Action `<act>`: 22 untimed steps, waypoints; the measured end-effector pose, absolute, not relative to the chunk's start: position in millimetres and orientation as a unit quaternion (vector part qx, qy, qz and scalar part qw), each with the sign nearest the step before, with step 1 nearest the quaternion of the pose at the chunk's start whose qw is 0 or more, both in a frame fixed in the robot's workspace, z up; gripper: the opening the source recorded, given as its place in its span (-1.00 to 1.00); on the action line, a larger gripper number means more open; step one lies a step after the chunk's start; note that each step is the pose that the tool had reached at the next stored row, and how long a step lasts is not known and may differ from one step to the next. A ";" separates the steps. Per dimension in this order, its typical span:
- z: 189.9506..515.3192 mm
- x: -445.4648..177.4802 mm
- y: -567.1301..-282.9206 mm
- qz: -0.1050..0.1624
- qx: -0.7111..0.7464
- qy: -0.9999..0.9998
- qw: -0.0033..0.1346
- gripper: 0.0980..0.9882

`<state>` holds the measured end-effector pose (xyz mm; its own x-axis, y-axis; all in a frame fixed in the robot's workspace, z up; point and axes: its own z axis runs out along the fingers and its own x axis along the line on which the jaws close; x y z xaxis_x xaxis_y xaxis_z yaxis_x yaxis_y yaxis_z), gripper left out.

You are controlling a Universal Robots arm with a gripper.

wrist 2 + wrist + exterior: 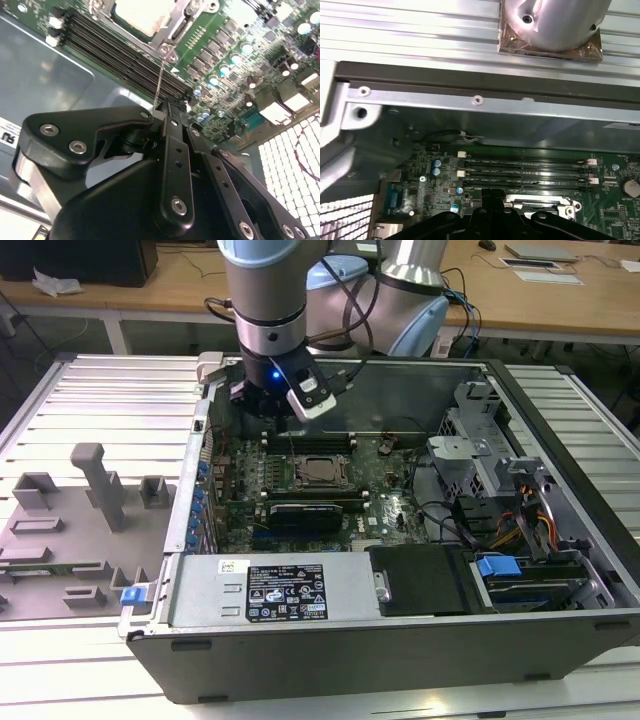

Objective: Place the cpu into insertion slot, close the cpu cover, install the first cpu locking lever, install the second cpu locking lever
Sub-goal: 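Install the first cpu locking lever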

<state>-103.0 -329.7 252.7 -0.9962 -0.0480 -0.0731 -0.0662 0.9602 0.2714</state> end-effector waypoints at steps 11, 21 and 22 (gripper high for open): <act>250.4 -73.3 -329.7 0.138 -0.029 0.989 0.033 -0.98; 249.5 -52.3 -329.7 0.137 -0.029 0.990 0.033 -0.98; 249.6 -52.4 -329.7 0.137 -0.029 0.990 0.033 -0.98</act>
<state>-52.4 -329.7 249.6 -0.9962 -0.0481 -0.0731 -0.0662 0.9608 0.2691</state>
